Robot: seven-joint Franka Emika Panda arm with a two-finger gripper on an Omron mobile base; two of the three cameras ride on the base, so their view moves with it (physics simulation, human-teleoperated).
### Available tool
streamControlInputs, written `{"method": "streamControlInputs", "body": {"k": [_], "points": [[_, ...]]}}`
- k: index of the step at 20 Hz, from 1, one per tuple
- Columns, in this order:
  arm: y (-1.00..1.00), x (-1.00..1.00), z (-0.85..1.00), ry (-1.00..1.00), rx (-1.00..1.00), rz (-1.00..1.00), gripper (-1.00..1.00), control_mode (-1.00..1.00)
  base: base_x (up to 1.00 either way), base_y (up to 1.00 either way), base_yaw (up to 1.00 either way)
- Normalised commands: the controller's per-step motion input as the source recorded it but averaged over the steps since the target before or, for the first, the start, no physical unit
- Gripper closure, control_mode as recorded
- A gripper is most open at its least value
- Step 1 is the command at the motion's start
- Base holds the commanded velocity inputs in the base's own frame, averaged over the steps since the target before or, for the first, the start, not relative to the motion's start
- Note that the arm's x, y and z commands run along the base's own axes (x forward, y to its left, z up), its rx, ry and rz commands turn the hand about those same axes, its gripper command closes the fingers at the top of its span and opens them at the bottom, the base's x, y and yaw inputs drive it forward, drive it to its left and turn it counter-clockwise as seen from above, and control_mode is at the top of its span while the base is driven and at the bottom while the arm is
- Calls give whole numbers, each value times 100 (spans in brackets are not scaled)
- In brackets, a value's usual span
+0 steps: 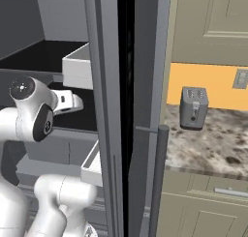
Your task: Pick up the pear and kiwi from the fridge and place one fruit on each plate on the dining counter.
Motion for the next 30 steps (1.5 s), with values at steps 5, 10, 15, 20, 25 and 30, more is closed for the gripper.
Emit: {"method": "streamControlInputs", "body": {"k": [5, 10, 15, 20, 25, 30], "points": [[0, -1, 59, -18, 0, -6, -100, -100, 0, 0, 0], [0, 9, 68, -11, 0, -15, -100, -100, 0, 0, 0], [-3, 30, 60, -5, 4, -9, -100, -100, 0, 0, 0], [-7, 50, 55, 4, 18, -5, -100, -100, 0, 0, 0], [-9, 61, 7, 2, 17, 0, -100, -100, 0, 0, 0], [-2, 52, 0, 3, 6, -4, -100, -100, 0, 0, 0]]}}
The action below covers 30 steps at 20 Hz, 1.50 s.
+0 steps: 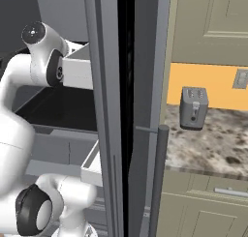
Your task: Pick up the pear and kiwi from the fridge and place one fruit on each plate on the dining counter.
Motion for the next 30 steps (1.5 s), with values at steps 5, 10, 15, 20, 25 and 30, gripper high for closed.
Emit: {"method": "streamControlInputs", "body": {"k": [5, 10, 15, 20, 25, 30], "points": [[-2, 54, 0, 1, 3, -3, -100, -100, 0, 0, 0], [-2, 52, 0, 1, 2, -2, -100, -100, 0, 0, 0], [-1, 32, -8, 2, 2, 0, -100, -100, 0, 0, 0], [0, 0, -22, 0, 0, 0, -100, -100, 0, 0, 0], [0, 16, -6, 0, 1, 0, -100, -100, 0, 0, 0], [0, 29, -2, 0, 1, 0, -100, -100, 0, 0, 0]]}}
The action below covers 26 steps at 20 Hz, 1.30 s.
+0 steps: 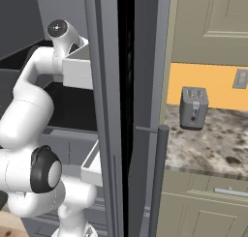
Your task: Pick up the pear and kiwi from the fridge and place one fruit on each plate on the dining counter.
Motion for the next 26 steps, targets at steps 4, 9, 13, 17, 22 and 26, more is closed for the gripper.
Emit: {"method": "streamControlInputs", "body": {"k": [4, 9, 13, 17, 22, 26], "points": [[0, 4, -5, 0, 0, 0, -100, -100, 0, 0, 0], [0, 3, -16, 0, 0, 0, -100, -100, 0, 0, 0], [0, 12, -16, 0, 0, 0, -100, -100, 0, 0, 0], [0, 17, -16, 0, 0, 0, -100, -100, 0, 0, 0], [0, 17, -18, 0, 0, 0, 100, -100, 0, 0, 0], [0, -19, -4, -8, 0, 0, 100, -100, 0, 0, 0]]}}
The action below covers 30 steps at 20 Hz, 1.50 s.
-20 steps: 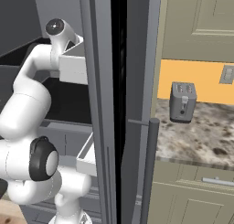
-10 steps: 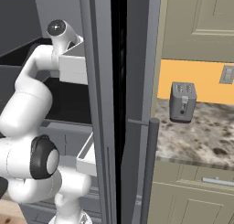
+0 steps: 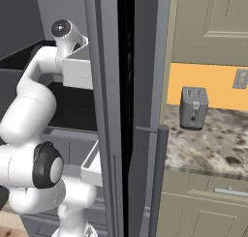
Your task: Pick up the pear and kiwi from the fridge and place one fruit on each plate on the dining counter.
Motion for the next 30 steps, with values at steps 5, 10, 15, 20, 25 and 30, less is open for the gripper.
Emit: {"method": "streamControlInputs", "body": {"k": [5, 10, 15, 20, 25, 30], "points": [[7, -73, 2, -14, 0, -3, 100, -100, 0, 0, 0], [0, -77, 32, -10, 3, -3, 100, -100, 0, 0, 0], [0, -89, 39, -11, 8, -1, 100, -100, 0, 0, 0], [0, -99, 34, -13, 8, 0, 100, -100, 0, 0, 0], [5, -77, 3, -1, 1, 0, 100, -100, 0, 0, 0], [0, -69, -1, -1, 0, -1, 100, -100, 0, 0, 0]]}}
